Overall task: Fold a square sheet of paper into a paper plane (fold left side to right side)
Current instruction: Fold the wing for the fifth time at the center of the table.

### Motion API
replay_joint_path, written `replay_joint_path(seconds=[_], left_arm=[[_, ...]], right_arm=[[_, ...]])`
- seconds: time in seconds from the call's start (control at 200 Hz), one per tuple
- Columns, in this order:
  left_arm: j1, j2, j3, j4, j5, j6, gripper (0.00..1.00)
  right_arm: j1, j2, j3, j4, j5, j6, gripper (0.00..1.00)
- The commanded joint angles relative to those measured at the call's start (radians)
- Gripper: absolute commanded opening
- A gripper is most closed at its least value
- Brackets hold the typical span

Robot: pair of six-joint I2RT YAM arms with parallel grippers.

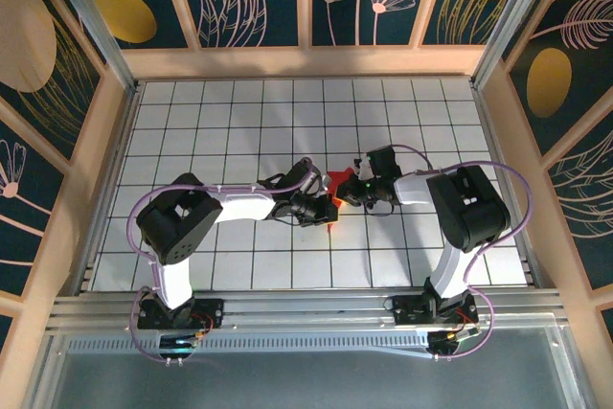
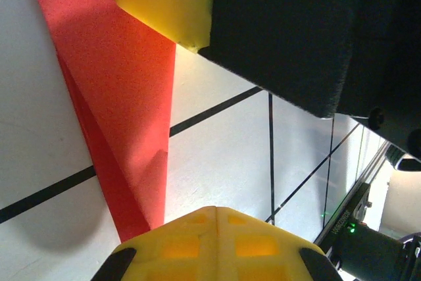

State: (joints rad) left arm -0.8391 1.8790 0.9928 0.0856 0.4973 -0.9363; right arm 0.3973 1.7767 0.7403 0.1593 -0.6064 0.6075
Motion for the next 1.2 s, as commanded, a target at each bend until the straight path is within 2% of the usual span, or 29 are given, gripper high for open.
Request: replay_joint_path(seconds=[0.0,1.196], left_arm=[[-0.006,0.025,0.004,-0.022,-0.007,0.002,0.0],[-0.008,0.045,-0.014,-0.037,-0.041,0.011,0.0]], right_arm=[[0.012,0.057,-0.017,-0.12,0.12,-0.036,0.0],[0.022,0.074,-0.001,-0.144,0.135,-0.046,0.0]])
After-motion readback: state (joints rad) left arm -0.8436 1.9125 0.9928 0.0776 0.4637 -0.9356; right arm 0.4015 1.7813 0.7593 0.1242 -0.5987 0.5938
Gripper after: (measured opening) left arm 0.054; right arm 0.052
